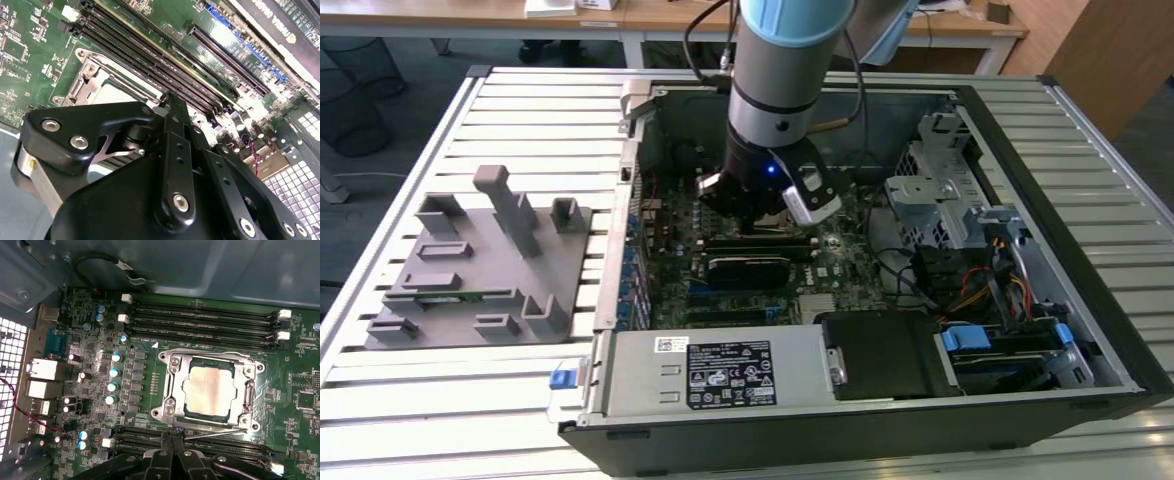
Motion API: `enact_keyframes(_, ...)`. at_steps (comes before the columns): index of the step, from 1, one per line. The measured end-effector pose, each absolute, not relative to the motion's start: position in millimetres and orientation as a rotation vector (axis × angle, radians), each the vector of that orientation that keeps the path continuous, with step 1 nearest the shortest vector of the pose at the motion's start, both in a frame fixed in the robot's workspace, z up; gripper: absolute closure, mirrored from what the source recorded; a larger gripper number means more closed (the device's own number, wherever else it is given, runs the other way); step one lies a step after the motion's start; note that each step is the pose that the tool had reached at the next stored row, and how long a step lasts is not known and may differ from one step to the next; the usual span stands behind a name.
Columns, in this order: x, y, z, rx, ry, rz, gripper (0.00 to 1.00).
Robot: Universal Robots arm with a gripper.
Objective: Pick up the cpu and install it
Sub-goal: 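Install the second cpu locking lever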
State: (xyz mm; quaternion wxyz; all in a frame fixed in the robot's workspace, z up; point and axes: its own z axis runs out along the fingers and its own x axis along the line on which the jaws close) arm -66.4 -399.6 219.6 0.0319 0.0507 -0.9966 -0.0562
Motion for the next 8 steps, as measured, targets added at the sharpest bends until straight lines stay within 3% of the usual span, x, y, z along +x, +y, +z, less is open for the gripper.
enact_keyframes(8,-67.5,-399.7,214.8,0.156,-3.069,-0.173,0.89)
